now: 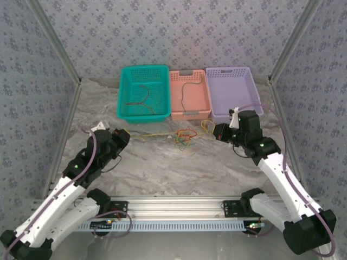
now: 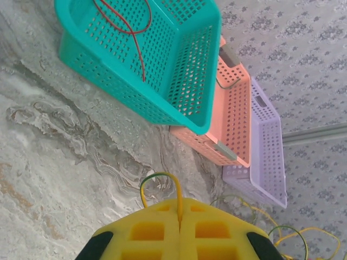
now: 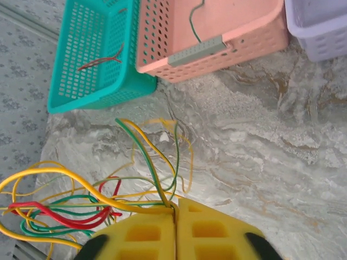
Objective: Untangle the cables
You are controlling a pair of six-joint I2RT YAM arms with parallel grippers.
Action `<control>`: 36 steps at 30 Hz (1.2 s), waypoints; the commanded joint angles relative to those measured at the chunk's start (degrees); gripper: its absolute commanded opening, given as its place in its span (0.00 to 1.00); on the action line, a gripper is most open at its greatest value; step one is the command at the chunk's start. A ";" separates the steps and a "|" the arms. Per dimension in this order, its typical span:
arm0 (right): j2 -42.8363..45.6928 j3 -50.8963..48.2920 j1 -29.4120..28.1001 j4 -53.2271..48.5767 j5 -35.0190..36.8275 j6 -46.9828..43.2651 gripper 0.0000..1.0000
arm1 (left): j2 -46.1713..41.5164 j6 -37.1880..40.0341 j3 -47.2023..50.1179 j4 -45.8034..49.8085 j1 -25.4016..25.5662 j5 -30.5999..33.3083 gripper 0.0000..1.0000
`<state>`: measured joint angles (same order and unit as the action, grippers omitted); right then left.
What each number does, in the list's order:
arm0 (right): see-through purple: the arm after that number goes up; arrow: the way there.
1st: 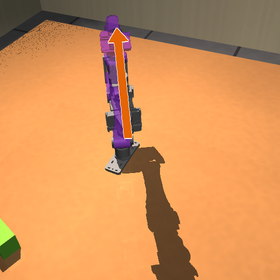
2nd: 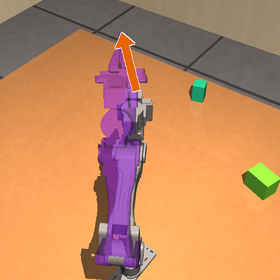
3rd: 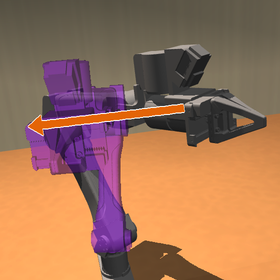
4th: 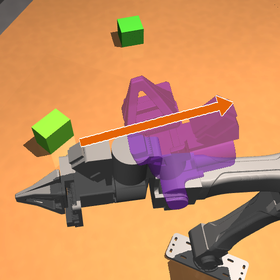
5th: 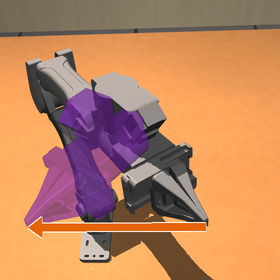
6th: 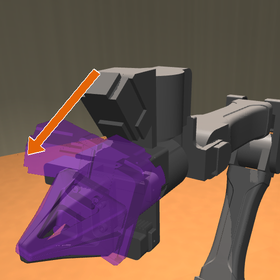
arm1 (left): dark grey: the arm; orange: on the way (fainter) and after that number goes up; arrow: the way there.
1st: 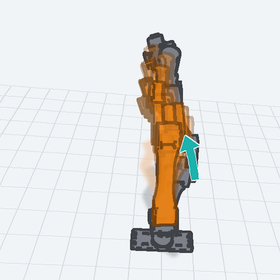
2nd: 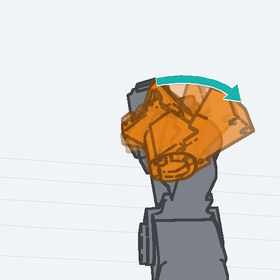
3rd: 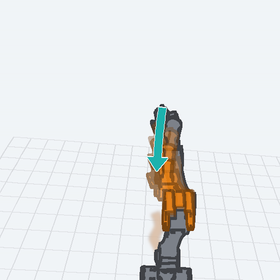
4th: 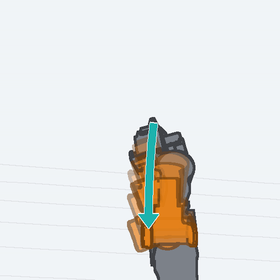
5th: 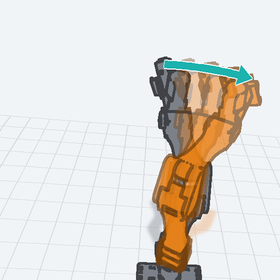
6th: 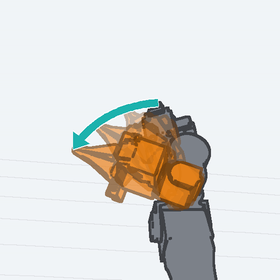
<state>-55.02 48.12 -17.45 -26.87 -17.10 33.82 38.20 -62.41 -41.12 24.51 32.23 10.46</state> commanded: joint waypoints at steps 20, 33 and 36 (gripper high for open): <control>-8.88 -0.40 -21.41 16.99 6.51 -7.09 0.45 | 14.48 17.72 -25.61 -3.99 3.32 -16.31 0.00; -15.13 4.56 -32.51 34.50 7.19 -11.37 0.67 | 21.14 22.69 -41.50 0.40 4.83 -21.26 0.00; -15.35 7.13 -34.44 35.89 9.39 -13.37 0.69 | 21.74 22.69 -41.93 -0.04 5.17 -21.35 0.00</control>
<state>-71.57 51.92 -50.70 4.60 -10.92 23.94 59.57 -41.32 -81.21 23.86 36.88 -9.28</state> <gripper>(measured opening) 0.691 0.042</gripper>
